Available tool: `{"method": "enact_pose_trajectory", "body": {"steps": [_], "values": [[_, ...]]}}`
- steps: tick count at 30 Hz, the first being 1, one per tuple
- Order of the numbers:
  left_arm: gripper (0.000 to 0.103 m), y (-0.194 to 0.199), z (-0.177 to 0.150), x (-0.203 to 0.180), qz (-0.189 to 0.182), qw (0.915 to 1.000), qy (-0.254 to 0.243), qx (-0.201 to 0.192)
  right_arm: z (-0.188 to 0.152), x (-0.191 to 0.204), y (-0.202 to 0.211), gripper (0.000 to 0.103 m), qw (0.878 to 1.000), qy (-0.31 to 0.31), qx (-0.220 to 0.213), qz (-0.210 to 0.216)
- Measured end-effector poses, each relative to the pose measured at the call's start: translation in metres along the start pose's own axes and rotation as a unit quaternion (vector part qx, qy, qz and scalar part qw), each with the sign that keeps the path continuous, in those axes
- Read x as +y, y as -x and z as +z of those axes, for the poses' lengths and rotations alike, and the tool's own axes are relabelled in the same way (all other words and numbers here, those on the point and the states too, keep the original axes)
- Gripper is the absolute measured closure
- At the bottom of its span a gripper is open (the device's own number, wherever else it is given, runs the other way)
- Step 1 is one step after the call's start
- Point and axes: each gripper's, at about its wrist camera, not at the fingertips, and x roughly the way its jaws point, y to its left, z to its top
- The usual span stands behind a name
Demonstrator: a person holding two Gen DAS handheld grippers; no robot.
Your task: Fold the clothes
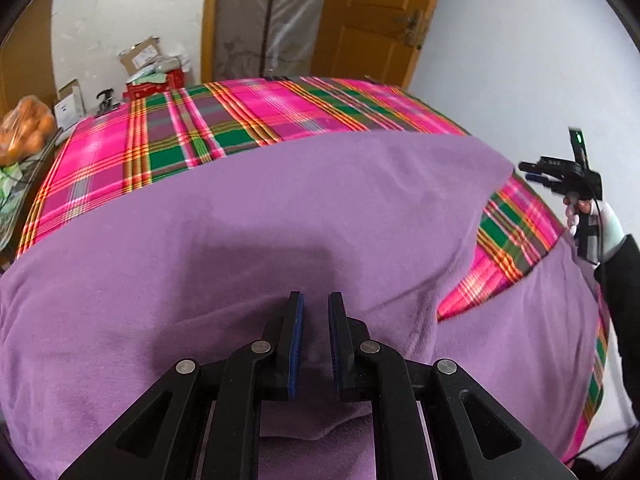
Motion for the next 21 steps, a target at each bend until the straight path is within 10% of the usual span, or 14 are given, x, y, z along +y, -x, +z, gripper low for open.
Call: {"method": "enact_pose_trajectory", "body": {"steps": [10,15,21], "values": [[0.091,0.013,0.007,0.004,-0.044,0.9976,0.034,-0.042,0.021,-0.029,-0.048,0.052,0.988,-0.118,0.062,0.080],[0.091,0.017,0.011,0.000,-0.052,0.9962,0.036,-0.061,0.032,-0.015,-0.048,0.097,0.994,-0.087,0.033,0.056],[0.091,0.024,0.014,0.006,-0.047,0.9938,0.052,-0.086,0.053,0.009,-0.003,0.097,0.986,-0.028,-0.073,0.147]]}}
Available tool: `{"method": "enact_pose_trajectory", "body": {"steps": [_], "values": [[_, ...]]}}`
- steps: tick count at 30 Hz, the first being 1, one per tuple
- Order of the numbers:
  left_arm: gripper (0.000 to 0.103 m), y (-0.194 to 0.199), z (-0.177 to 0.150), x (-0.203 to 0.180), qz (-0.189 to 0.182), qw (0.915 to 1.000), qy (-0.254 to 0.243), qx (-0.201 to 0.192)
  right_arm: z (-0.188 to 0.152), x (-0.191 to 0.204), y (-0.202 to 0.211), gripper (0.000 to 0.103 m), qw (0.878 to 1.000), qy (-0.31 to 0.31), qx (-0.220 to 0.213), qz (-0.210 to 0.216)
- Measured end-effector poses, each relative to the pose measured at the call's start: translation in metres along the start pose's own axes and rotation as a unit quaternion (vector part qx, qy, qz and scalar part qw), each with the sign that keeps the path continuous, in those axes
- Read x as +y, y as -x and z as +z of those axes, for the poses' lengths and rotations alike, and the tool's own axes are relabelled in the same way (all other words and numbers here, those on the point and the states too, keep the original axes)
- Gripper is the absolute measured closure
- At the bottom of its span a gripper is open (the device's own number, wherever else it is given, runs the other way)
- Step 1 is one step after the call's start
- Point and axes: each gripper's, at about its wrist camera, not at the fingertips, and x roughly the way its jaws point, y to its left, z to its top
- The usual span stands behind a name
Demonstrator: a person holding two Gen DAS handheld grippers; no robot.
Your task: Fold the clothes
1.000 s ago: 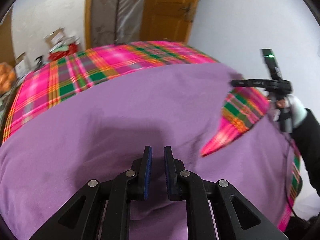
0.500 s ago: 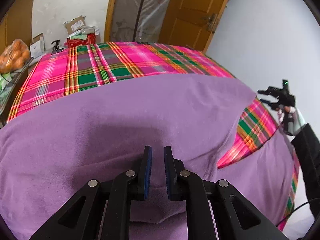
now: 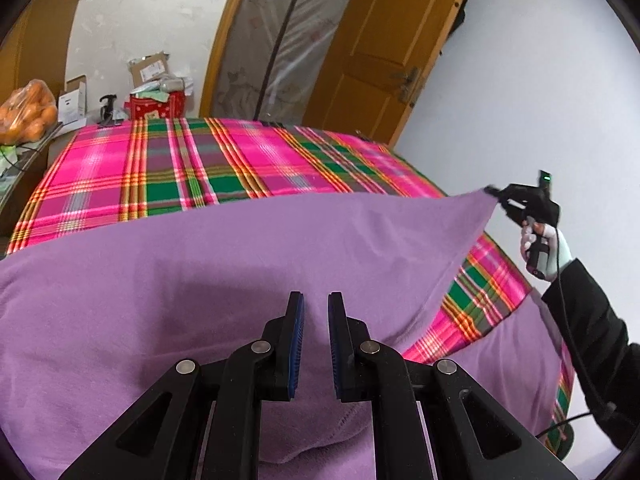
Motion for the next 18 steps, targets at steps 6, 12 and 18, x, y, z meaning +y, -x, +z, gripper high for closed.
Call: {"method": "enact_pose_trajectory", "body": {"steps": [6,12,18], "values": [[0.091,-0.006,-0.002,0.006,0.009,0.9998,0.013,0.013,-0.013,-0.033,-0.028,0.094,0.992,-0.034,0.072,-0.096],[0.091,-0.009,-0.004,0.005,0.020,0.9995,0.010,0.021,-0.014,-0.030,-0.003,0.078,0.985,-0.015,0.024,-0.172],[0.091,0.001,0.001,0.016,0.044,0.9984,0.035,-0.003,-0.032,0.074,-0.007,0.068,0.975,0.206,0.051,-0.065]]}}
